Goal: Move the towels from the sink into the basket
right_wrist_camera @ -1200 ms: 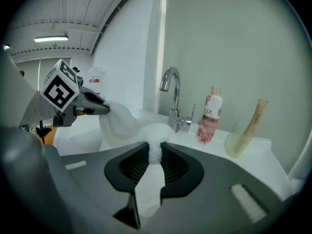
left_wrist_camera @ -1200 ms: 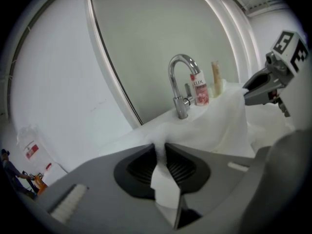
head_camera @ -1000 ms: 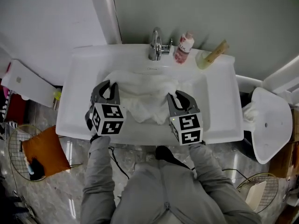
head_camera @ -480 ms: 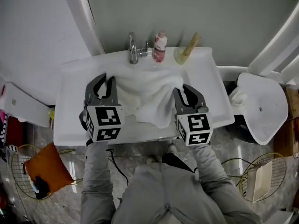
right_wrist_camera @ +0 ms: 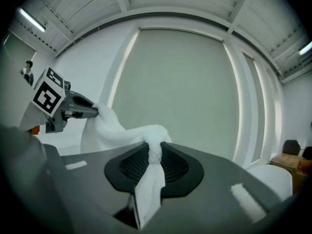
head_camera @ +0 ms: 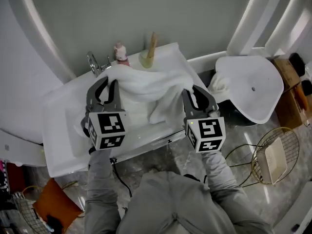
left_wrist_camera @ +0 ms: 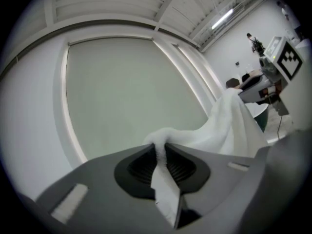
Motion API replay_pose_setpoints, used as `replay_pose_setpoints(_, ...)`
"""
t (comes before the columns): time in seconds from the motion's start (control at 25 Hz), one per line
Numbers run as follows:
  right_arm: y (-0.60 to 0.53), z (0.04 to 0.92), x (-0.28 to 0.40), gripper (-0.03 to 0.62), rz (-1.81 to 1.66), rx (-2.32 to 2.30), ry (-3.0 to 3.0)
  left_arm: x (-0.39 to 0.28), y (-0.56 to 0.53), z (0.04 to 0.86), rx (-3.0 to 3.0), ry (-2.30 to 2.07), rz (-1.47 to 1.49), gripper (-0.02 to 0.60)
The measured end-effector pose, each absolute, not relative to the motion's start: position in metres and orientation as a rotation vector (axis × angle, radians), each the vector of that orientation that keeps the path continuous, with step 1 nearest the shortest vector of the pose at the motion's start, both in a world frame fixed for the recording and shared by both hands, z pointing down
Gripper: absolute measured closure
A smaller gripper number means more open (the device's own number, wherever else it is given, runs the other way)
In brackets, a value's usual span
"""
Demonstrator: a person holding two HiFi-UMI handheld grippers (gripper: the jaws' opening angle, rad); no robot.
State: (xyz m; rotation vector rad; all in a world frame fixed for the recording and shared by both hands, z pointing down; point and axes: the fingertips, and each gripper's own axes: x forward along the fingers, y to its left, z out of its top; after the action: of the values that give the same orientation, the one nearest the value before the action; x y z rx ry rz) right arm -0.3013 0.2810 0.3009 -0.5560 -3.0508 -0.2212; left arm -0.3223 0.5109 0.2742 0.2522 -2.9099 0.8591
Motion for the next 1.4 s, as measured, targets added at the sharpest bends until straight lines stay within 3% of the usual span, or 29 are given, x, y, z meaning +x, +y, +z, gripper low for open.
replay_pose_setpoints(0.32, 0.152, 0.286, -0.253, 0.531, -0.177, -0.313, -3.114, -0.307, 0.378, 0.261, 0.485, -2.928, 0.892, 0.473)
replay_pose_setpoints(1.4, -0.25, 0.302, 0.001, 0.531, -0.104, 0.684, -3.015, -0.179, -0.105, 0.28, 1.472, -2.732, 0.98, 0.474)
